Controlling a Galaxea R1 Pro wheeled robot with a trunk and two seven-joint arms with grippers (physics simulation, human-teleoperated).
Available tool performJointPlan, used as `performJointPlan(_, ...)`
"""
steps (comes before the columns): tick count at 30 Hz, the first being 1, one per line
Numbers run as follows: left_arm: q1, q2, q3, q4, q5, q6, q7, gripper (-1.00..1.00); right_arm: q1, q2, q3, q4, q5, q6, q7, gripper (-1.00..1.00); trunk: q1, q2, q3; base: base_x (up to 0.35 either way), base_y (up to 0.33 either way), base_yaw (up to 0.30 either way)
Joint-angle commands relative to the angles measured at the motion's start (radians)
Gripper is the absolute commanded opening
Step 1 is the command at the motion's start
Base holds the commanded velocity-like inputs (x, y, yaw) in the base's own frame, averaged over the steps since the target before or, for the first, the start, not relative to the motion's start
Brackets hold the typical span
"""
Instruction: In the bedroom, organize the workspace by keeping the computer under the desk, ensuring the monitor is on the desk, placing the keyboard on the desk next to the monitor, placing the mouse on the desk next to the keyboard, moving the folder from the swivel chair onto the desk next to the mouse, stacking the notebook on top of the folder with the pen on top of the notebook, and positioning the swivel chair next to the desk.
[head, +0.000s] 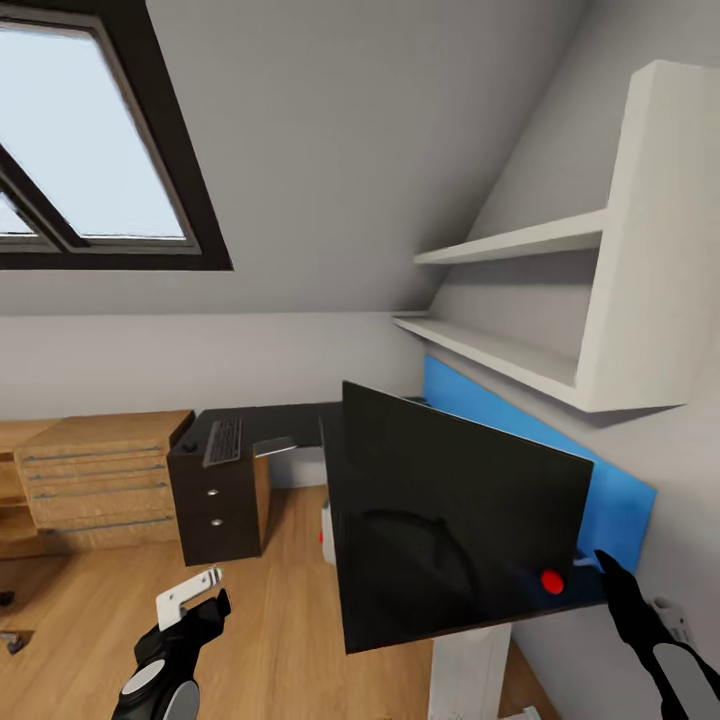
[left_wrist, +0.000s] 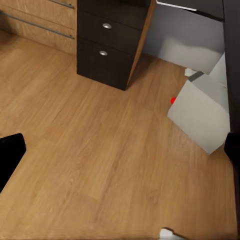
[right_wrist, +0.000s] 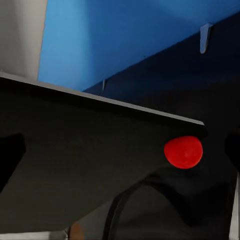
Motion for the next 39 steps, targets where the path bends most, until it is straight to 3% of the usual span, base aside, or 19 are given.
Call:
performJointPlan(1, 0.000, 0.000, -0.001, -0.001, 0.008, 0.002, 0.007, 1.00, 0.000, 0.000, -0.002, -0.001, -0.008, 0.005, -0.002, 1.00, 0.000, -0.001, 0.000, -0.266, -0.207, 0.268)
performJointPlan(16, 0.000, 0.000, -0.001, -0.001, 0.008, 0.002, 0.008, 1.00, 0.000, 0.000, -0.001, 0.005, -0.008, 0.005, -0.004, 1.00, 0.000, -0.001, -0.007, -0.226, -0.170, 0.238)
performJointPlan(26, 0.000, 0.000, -0.001, -0.001, 0.008, 0.002, 0.008, 1.00, 0.000, -0.001, -0.003, 0.006, -0.008, 0.005, -0.002, 1.00, 0.000, -0.001, -0.009, -0.011, -0.006, 0.021)
performJointPlan(39, 0.000, 0.000, -0.001, -0.006, 0.007, -0.001, 0.008, 1.00, 0.000, -0.002, -0.005, 0.007, -0.008, 0.005, 0.000, 1.00, 0.000, -0.001, -0.009, 0.000, -0.272, 0.000)
